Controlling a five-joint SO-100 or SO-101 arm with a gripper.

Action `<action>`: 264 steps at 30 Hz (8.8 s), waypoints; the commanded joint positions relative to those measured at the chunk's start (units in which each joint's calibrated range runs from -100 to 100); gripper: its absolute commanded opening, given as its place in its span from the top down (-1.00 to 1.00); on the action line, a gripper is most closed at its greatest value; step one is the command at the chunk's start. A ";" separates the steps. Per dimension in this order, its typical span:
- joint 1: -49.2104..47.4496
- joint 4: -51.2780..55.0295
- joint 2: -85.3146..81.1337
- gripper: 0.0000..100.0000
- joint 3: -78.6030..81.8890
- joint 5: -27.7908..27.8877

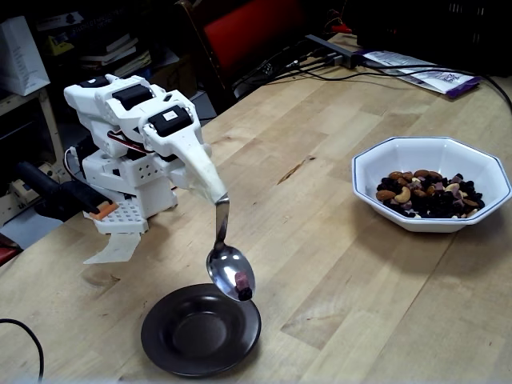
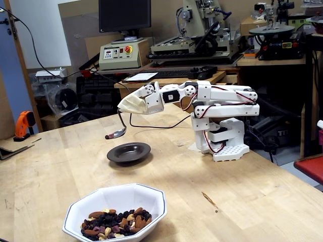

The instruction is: Use spoon to transfer food from the white bowl to brown plate

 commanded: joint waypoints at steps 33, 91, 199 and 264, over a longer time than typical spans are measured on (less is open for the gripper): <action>2.49 0.04 -1.29 0.92 4.78 -6.74; 12.49 0.04 -1.29 0.92 5.22 -17.00; -20.77 -15.77 -0.69 0.92 7.88 -3.08; -19.36 -3.36 -0.77 0.92 7.79 -2.83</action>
